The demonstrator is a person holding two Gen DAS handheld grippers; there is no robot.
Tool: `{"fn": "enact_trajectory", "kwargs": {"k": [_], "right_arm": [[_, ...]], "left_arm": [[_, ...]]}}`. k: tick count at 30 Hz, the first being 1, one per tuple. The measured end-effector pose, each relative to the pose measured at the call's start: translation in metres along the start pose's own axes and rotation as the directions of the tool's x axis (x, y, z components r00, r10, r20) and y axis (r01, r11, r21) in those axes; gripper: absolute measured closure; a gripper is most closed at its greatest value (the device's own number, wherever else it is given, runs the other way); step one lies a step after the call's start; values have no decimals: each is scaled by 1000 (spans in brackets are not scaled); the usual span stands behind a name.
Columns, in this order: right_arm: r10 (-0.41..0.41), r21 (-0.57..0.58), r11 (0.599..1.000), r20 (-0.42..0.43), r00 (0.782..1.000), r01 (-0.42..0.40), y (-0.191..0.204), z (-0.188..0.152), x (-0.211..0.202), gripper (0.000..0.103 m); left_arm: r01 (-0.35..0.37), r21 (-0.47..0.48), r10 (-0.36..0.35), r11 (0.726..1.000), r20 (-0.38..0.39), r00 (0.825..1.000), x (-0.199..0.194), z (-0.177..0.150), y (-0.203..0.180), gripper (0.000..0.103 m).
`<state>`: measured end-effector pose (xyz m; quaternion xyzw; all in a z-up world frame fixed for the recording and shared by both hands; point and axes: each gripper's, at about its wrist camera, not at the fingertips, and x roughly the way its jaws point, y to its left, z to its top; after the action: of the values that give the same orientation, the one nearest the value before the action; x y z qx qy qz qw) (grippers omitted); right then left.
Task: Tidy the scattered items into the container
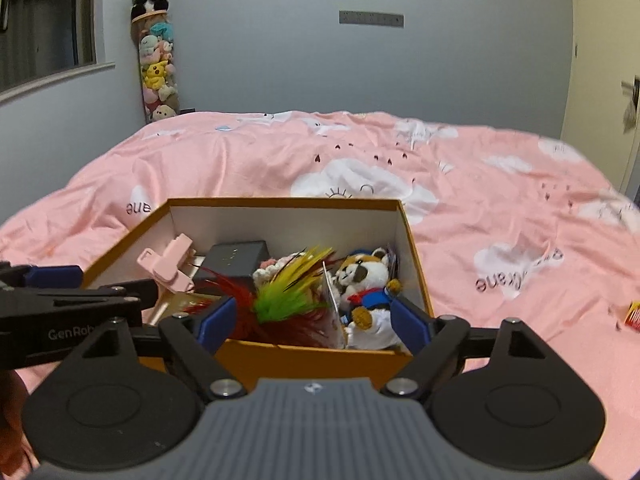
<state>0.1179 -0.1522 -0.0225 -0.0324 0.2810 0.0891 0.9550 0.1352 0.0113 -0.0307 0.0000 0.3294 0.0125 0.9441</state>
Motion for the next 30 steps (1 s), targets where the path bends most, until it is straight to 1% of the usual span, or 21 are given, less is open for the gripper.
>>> {"fn": "enact_trajectory", "kwargs": {"k": [3, 8, 12, 24, 30], "right_arm": [[-9, 2, 1000, -3, 1000, 9, 0, -5, 4, 16], [-12, 30, 999, 7, 1000, 11, -1, -12, 8, 16], [-20, 36, 999, 19, 1000, 20, -2, -16, 11, 13], [-65, 39, 997, 106, 992, 61, 3, -37, 19, 6], [-75, 43, 997, 103, 992, 71, 2, -38, 22, 5]], "left_arm": [[-6, 2, 6, 1000, -6, 1000, 4, -4, 0, 14], [-8, -15, 8, 1000, 11, 1000, 7, -9, 1, 14], [-14, -22, 15, 1000, 27, 1000, 11, -15, 2, 13], [-93, -38, 97, 995, 102, 990, 17, -34, -2, 12], [-88, -42, 92, 995, 114, 989, 18, -35, -1, 11]]}}
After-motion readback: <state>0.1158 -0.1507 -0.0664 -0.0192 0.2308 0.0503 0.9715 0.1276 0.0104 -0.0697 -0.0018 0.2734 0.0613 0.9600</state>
